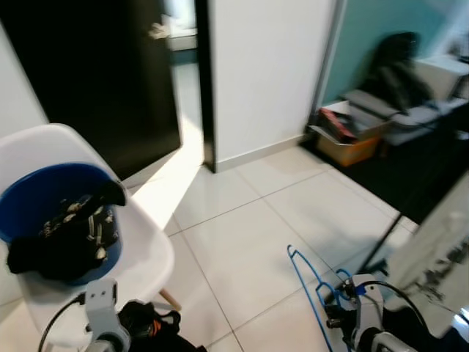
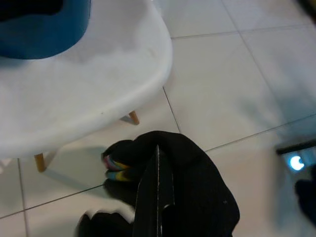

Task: Hang hanger

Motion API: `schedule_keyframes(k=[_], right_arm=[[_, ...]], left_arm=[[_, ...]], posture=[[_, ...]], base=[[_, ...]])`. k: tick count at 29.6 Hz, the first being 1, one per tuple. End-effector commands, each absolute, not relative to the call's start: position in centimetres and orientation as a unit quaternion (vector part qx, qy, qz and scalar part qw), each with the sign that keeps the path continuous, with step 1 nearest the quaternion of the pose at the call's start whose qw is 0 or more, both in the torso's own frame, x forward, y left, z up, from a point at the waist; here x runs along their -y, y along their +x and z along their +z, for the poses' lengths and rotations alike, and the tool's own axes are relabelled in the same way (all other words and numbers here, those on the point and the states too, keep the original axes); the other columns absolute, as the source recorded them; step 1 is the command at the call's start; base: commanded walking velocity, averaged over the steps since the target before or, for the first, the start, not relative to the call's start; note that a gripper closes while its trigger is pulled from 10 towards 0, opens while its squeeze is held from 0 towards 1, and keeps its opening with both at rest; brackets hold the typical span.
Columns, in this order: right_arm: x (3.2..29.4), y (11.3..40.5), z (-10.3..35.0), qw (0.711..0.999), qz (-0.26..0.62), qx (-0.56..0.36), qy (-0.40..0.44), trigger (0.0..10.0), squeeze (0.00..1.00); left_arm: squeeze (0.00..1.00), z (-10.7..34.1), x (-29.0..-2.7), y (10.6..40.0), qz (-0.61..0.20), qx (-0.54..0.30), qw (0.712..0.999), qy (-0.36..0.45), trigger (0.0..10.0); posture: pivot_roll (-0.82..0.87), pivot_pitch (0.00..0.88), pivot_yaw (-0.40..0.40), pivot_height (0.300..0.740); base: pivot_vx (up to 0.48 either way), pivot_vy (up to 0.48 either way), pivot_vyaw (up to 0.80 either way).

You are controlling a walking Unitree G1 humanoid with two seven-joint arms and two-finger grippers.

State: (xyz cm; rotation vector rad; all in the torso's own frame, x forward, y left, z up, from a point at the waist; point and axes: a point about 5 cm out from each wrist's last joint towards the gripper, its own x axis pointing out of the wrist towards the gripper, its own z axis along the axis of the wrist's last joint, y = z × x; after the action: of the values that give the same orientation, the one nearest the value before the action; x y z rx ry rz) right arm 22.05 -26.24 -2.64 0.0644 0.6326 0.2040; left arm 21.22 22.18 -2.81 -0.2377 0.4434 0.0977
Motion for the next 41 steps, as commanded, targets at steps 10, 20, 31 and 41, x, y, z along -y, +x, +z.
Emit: schedule_keyframes(k=[10, 20, 31, 41], right_arm=[[25.44, 22.49, -2.39, 0.947, 0.120, -0.296, 0.034, 10.0, 0.00], [25.30, 22.39, -2.42, 0.945, 0.131, -0.296, 0.036, 10.0, 0.00], [25.12, 22.34, -2.39, 0.944, 0.145, -0.295, 0.041, 10.0, 0.00], [25.01, 22.34, -2.37, 0.943, 0.152, -0.294, 0.044, 10.0, 0.00]], left_arm=[[0.00, -2.71, -22.81, 20.92, 0.046, -0.221, 0.968, -0.110, 10.0], [0.00, -2.90, -22.75, 20.82, 0.044, -0.224, 0.967, -0.111, 10.0], [0.00, -2.87, -22.81, 20.89, 0.044, -0.224, 0.967, -0.112, 10.0], [0.00, -2.75, -22.86, 20.99, 0.042, -0.221, 0.968, -0.112, 10.0]], posture=[[0.02, 0.000, -0.034, 0.740], [0.02, 0.000, -0.037, 0.740], [0.02, 0.000, -0.038, 0.740], [0.02, 0.000, -0.036, 0.740]], base=[[0.000, 0.000, 0.80], [0.000, 0.000, 0.80], [0.000, 0.000, 0.80], [0.000, 0.000, 0.80]])
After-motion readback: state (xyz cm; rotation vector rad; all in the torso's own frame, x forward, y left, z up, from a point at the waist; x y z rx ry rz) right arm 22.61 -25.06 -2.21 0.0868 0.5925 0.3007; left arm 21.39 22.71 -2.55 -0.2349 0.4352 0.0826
